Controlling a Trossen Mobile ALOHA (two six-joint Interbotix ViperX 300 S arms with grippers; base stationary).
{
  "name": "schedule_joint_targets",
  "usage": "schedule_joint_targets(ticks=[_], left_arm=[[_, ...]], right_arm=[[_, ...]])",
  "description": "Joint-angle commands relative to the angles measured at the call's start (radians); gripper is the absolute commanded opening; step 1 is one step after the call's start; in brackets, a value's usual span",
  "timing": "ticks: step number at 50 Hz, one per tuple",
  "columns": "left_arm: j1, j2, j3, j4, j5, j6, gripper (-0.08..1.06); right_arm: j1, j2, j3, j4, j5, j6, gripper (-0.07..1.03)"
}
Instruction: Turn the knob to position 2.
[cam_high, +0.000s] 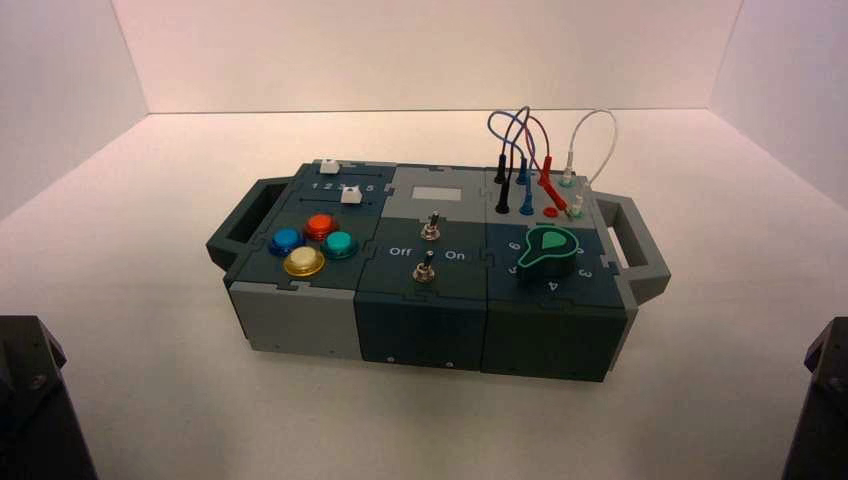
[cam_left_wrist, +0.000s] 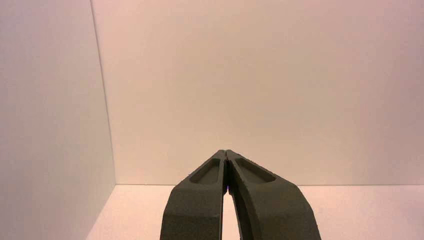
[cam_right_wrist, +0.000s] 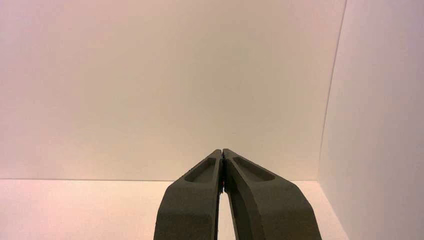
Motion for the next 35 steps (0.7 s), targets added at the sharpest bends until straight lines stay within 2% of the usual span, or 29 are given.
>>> schedule_joint_targets(ticks=[1,17,23,29,35], left_arm=[[-0.003,0.006,-0.028,0.002,-0.002,0.000,-0.03],[-0.005,0.005,-0.028,0.002,0.008,0.000,-0.03],[-0.005,0.009,-0.029,0.002,0.012,0.002,-0.03],[-0.009,0.017,-0.035,0.000,0.034,-0.003,-0.03],[-0.060,0.029,-0.046,0.000,0.086,-0.008,-0.03]], right_arm=[[0.000,0.003,-0.023,0.003,-0.006,0.003,-0.02],[0.000,0.003,-0.023,0.005,-0.005,0.006,-0.03],[0.011,0.005,-0.028,0.006,0.018,0.012,-0.03],[0.058,0.005,-0.041,0.012,0.078,0.012,-0.03],[0.147,0.008,-0.061,0.031,0.170,0.012,-0.03]])
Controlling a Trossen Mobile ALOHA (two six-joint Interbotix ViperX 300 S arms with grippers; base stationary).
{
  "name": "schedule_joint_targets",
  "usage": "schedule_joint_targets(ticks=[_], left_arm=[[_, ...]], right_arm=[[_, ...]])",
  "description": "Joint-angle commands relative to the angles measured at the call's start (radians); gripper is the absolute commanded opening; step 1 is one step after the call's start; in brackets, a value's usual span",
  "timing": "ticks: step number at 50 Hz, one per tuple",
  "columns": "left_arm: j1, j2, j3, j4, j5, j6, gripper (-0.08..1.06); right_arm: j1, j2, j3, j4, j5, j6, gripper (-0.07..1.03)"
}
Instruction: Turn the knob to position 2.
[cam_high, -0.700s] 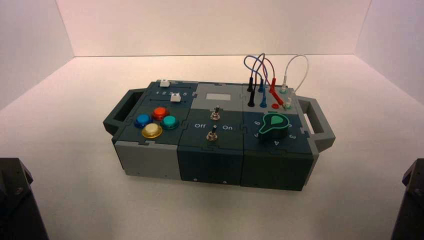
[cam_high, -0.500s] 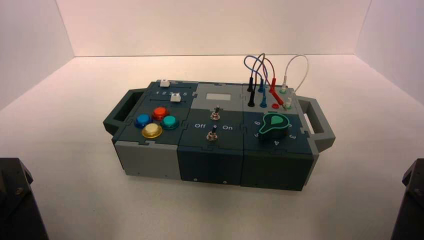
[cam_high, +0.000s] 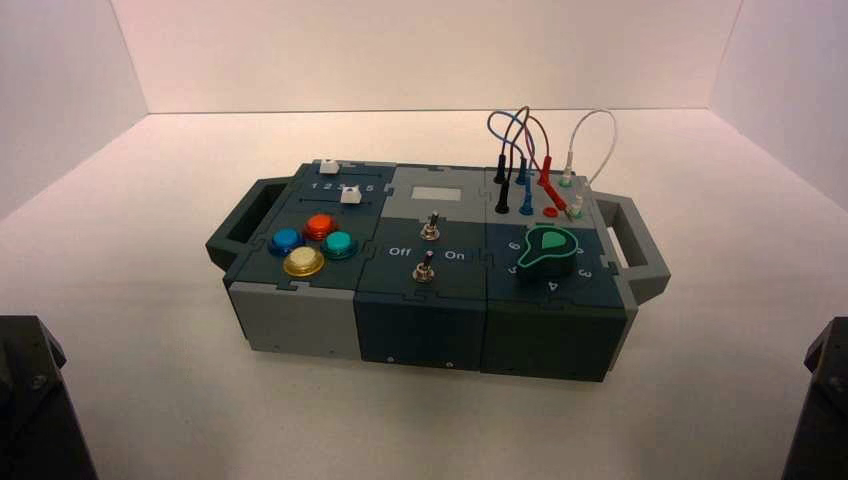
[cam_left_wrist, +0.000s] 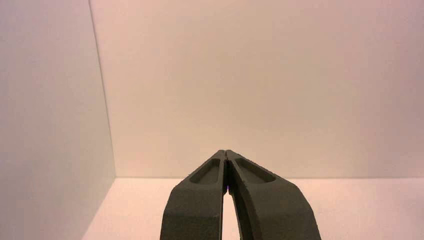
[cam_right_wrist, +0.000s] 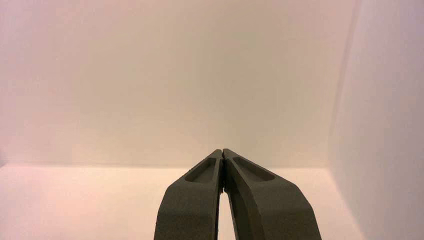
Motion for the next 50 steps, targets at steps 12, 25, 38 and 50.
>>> schedule_joint_targets(ticks=[12,25,38,50], left_arm=[[-0.207,0.081,-0.064,0.000,0.126,-0.003,-0.03],[-0.413,0.144,-0.103,0.000,0.299,-0.003,-0.03],[-0.558,0.199,-0.109,-0.017,0.367,-0.020,-0.03],[-0.624,0.287,-0.114,-0.020,0.371,-0.048,-0.03]], right_arm=[[0.179,0.037,-0.054,0.064,0.212,0.005,-0.02],[0.241,0.064,-0.035,0.152,0.360,0.005,-0.02],[0.313,0.066,-0.005,0.206,0.426,0.011,-0.02],[0.394,0.066,0.009,0.278,0.463,0.017,-0.02]])
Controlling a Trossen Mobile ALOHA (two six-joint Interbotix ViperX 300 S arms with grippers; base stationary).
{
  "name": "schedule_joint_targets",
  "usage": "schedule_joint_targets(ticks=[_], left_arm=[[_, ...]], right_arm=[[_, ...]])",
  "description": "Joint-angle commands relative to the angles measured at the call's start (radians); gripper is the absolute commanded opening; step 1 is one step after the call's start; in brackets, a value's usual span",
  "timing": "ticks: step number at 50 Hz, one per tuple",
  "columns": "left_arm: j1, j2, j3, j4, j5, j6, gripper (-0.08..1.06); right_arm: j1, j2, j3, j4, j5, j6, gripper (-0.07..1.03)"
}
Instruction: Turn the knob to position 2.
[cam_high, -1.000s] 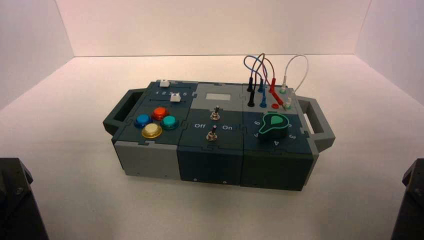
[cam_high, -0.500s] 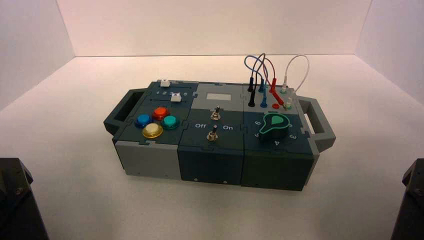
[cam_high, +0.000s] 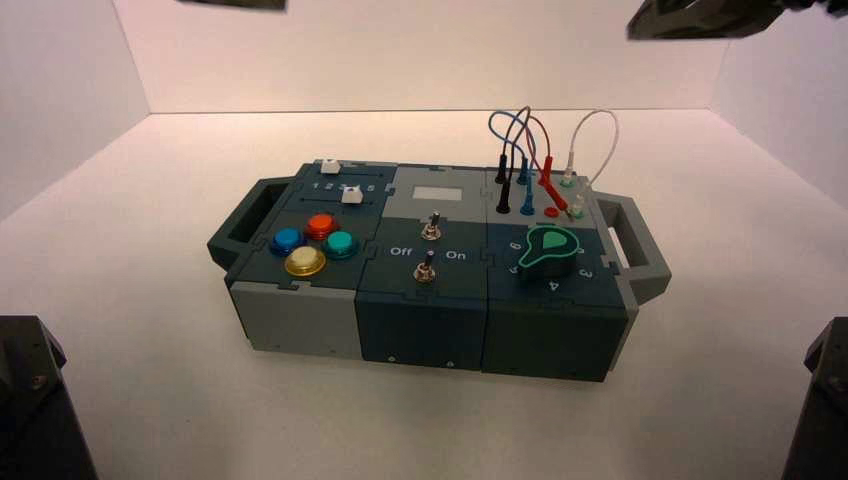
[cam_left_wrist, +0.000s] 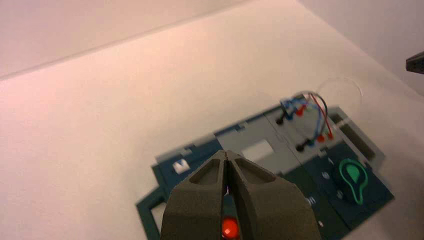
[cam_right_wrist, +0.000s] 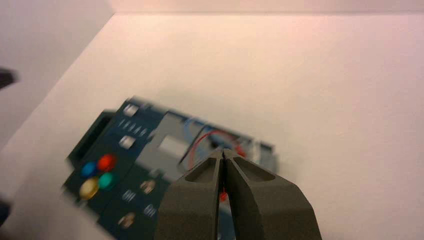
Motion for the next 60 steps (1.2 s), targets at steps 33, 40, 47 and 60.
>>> schedule_joint_targets(ticks=[33,40,47,60], left_arm=[[-0.037,0.262,-0.126,-0.002,-0.003,-0.009,-0.03],[-0.037,0.265,-0.126,0.000,-0.003,-0.008,-0.03],[-0.037,0.265,-0.123,0.000,-0.003,-0.008,-0.03],[-0.037,0.256,-0.117,0.002,-0.003,-0.008,-0.03]], right_arm=[[0.227,0.327,-0.103,0.107,0.011,0.012,-0.02],[0.278,0.393,-0.121,0.132,0.011,0.014,-0.02],[0.328,0.454,-0.124,0.172,0.011,0.014,-0.02],[0.374,0.546,-0.124,0.196,-0.012,0.014,-0.02]])
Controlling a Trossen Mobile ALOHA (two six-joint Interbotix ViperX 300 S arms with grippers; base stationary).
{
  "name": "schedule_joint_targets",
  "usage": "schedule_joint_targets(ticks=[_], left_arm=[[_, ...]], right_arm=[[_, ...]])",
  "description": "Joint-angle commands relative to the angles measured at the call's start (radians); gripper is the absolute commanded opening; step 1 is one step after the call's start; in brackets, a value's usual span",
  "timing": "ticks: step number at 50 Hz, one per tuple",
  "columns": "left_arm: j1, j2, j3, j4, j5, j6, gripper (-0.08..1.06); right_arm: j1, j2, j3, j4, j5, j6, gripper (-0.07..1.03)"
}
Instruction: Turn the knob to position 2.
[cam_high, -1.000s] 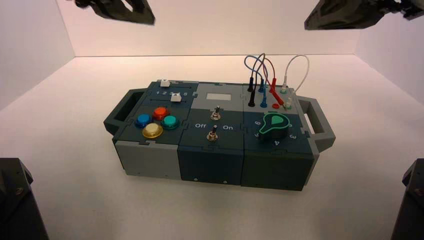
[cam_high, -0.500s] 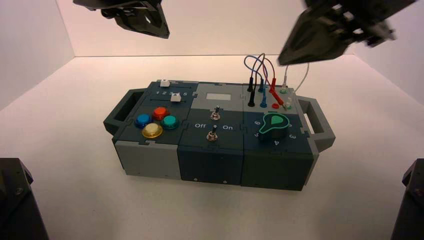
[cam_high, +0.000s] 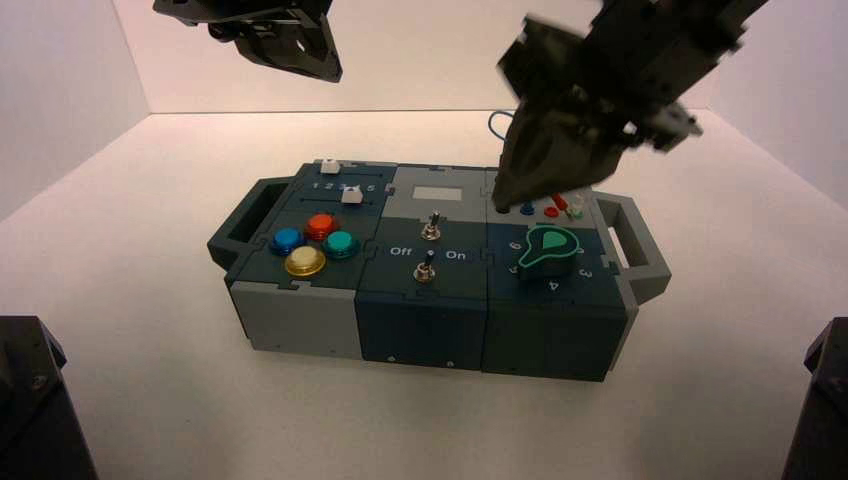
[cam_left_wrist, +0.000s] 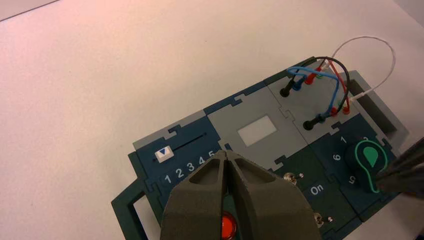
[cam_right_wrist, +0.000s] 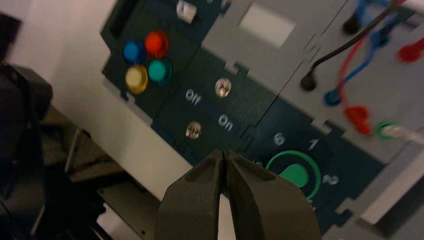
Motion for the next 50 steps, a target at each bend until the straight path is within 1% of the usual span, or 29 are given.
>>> schedule_joint_targets(ticks=[1,12,22,33,50], left_arm=[[-0.003,-0.015,-0.020,0.000,-0.005,-0.003,-0.03],[-0.003,-0.043,-0.014,0.000,0.002,-0.003,-0.03],[-0.003,-0.069,-0.014,0.002,0.005,-0.003,-0.03],[-0.003,-0.063,-0.017,0.003,0.005,0.000,-0.03],[-0.003,-0.061,-0.018,0.005,0.005,0.005,-0.03]], right_arm=[[0.008,0.020,-0.023,0.008,-0.020,0.006,-0.02],[0.008,0.054,-0.018,0.008,-0.038,0.005,-0.02],[0.008,0.081,-0.012,0.008,-0.038,0.005,-0.02],[0.008,0.094,-0.008,0.008,-0.043,0.005,-0.02],[0.008,0.163,-0.008,0.008,-0.064,0.005,-0.02]])
